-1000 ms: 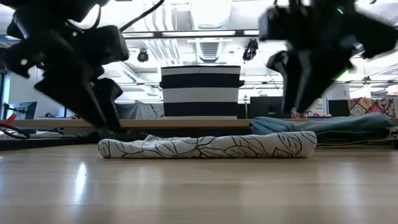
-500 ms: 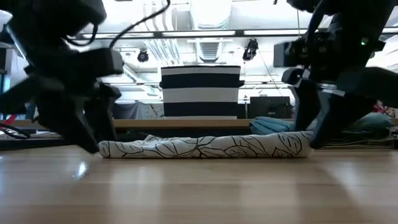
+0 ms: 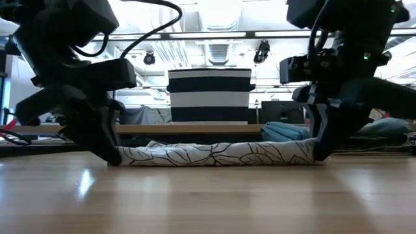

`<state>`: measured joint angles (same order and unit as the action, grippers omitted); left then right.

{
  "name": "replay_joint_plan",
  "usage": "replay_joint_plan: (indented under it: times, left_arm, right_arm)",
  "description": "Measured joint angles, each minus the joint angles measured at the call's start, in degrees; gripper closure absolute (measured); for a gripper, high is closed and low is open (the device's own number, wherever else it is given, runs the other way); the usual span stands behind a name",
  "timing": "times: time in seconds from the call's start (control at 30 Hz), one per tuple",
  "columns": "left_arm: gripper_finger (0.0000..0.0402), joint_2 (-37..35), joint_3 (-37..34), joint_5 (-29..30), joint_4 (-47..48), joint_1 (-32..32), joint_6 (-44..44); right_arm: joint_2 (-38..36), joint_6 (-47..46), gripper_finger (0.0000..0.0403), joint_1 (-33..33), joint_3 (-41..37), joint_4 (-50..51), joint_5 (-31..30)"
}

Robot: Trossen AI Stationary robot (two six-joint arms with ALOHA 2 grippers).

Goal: Fold Laundry from Bin
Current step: Fold the white shirt

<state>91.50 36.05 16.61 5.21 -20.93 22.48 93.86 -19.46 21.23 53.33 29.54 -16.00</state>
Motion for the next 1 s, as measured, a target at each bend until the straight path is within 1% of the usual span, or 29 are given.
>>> replay_joint_plan:
  times: [0.03, 0.07, 0.1, 0.17, 0.3, 0.37, 0.43, 0.53, 0.6, 0.7, 0.8, 1.0]
  left_arm:
    - [0.0381, 0.0, 0.0, 0.0, -0.4, 0.1, 1.2]
    - [0.039, 0.0, -0.1, -0.3, -0.9, 0.1, 2.3]
    - [0.039, 0.0, -0.1, -1.0, -1.3, -0.1, 3.4]
    - [0.0385, -0.4, 0.0, -3.7, -1.7, -0.6, 6.4]
    - [0.0397, -2.8, 1.9, -12.9, -0.6, -3.6, 9.8]
    - [0.0398, -5.1, 4.0, -14.1, -0.7, -5.3, 10.9]
    - [0.0399, -7.3, 5.7, -13.9, -0.2, -6.1, 11.3]
    - [0.04, -9.8, 6.6, -11.1, 3.9, -4.8, 11.3]
    - [0.04, -11.6, 6.3, -9.3, 6.5, -2.1, 11.2]
    - [0.0401, -13.9, 4.3, -9.0, 6.9, 3.2, 9.9]
    - [0.0401, -15.2, 2.6, -11.3, 6.7, 9.5, 7.4]
    - [0.0401, -14.1, 0.1, -20.6, 6.4, 20.5, 1.5]
  right_arm:
    - [0.0, -0.1, 0.0358, -0.2, 0.2, 0.2, 1.7]
    - [0.0, 0.0, 0.0375, -0.2, 0.4, 0.5, 3.4]
    - [0.0, -0.1, 0.0381, -0.2, 0.9, 1.0, 4.8]
    - [-0.2, -0.3, 0.0389, 0.4, 2.6, 4.4, 8.0]
    - [-1.5, 0.0, 0.0392, 1.8, 8.4, 16.7, 15.4]
    - [-2.8, 0.4, 0.0392, 2.4, 11.7, 22.2, 18.8]
    - [-4.2, 0.4, 0.0392, 2.6, 14.3, 25.5, 20.6]
    - [-6.1, 0.5, 0.0393, 1.9, 16.1, 25.7, 19.6]
    - [-6.8, 0.1, 0.0393, 0.5, 16.1, 25.8, 15.7]
    - [-7.0, 0.2, 0.0393, -2.1, 15.1, 26.0, 11.7]
    - [-6.6, 0.7, 0.0393, -5.7, 13.3, 25.6, 10.9]
    - [-5.7, 2.7, 0.0393, -12.8, 9.7, 24.1, 9.9]
